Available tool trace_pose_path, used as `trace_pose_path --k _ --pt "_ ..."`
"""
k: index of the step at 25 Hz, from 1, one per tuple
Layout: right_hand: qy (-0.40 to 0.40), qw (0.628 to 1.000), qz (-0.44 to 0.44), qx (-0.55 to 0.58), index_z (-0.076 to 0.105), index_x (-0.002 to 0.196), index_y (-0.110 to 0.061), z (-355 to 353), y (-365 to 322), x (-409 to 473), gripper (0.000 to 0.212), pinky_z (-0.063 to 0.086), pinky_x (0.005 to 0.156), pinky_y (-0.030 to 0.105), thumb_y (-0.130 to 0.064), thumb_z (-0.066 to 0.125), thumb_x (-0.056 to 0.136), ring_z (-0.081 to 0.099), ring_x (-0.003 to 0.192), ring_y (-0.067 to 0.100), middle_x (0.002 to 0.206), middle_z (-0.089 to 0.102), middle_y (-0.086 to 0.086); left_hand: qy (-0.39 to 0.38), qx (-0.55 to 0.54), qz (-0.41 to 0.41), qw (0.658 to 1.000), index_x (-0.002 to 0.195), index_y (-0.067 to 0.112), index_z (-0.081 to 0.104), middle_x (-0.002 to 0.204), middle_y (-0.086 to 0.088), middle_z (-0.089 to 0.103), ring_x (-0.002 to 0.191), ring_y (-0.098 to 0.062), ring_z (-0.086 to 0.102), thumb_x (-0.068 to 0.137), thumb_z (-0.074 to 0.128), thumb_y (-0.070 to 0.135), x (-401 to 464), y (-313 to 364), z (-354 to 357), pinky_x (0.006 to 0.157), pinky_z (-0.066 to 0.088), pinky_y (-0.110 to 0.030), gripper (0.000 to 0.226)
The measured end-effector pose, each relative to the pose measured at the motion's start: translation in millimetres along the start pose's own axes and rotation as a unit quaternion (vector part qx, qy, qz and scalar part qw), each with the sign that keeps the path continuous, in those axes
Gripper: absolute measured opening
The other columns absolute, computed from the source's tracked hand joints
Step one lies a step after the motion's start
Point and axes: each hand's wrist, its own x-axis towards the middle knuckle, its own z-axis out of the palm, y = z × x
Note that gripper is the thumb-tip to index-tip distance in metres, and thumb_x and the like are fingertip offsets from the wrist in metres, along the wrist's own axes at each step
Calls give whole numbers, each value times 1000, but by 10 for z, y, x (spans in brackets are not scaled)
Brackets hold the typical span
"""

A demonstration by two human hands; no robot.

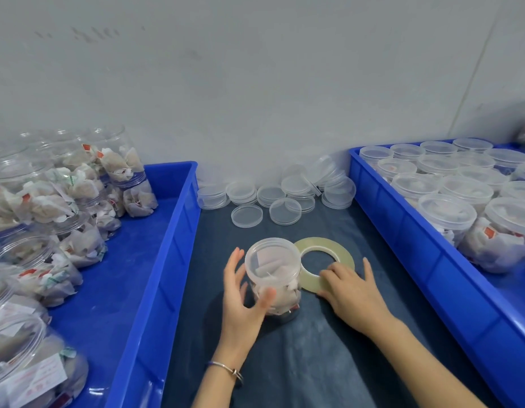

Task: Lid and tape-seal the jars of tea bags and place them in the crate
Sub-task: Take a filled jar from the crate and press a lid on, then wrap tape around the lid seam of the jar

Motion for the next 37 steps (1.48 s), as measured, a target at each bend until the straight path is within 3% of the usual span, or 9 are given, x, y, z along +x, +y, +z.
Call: trace_pose_path --k 2,4,7,10,16,21,26,31,37 --pt "66 997 10 24 49 117 -23 -92 3 -29 36 9 114 47 -50 34 98 47 116 11 118 47 -8 133 14 50 990 115 33 50 125 10 56 117 -6 55 82 73 27 -21 113 16 103 45 -38 41" --pt "145 960 78 225 51 93 -19 -308 -11 -76 35 36 87 34 -52 38 95 53 91 15 96 54 -5 202 40 114 972 104 29 56 110 8 61 106 -10 60 88 62 16 1 313 14 97 49 -36 22" --pt "197 816 116 531 51 79 -22 -735 -96 -353 37 42 64 34 -56 40 88 49 61 10 73 59 1 110 91 165 976 105 28 61 104 8 64 104 -8 61 89 54 19 11 699 93 87 49 -20 19" --pt "227 791 33 567 47 69 -38 -958 -332 -708 27 36 51 32 -60 38 82 40 51 5 57 50 -6 -51 147 156 975 126 29 54 125 20 57 120 2 50 94 49 36 -25 967 275 99 39 -16 33" --pt "214 868 -30 446 41 87 -29 -925 -624 -896 35 32 46 12 -63 30 89 47 46 5 55 54 -17 -199 227 87 949 147 29 28 144 32 26 131 24 16 88 36 57 -95 1025 382 102 13 3 66" --pt "186 911 -6 369 32 86 -40 -833 -661 -823 39 28 50 19 -73 17 71 51 59 4 68 53 -34 -150 258 108 948 137 26 47 131 35 39 125 20 32 90 43 46 -140 940 335 101 24 -1 52" --pt "200 927 -24 316 30 90 -36 -761 -643 -780 44 34 54 26 -72 13 71 52 59 16 70 60 -4 -6 144 87 986 94 16 75 97 9 69 94 -2 64 84 70 13 -60 857 288 79 47 -12 12" --pt "249 943 -83 206 53 89 -12 -815 -635 -748 44 40 39 35 -52 36 92 39 42 16 58 57 2 -3 47 -4 999 74 15 75 76 1 73 72 -9 68 75 76 9 47 862 204 71 53 -17 7" --pt "278 940 -106 165 58 82 -8 -817 -615 -755 40 38 31 31 -45 43 83 31 41 10 50 53 -1 -66 122 4 990 78 19 62 65 15 61 60 2 54 93 58 15 40 848 217 63 42 -11 16"
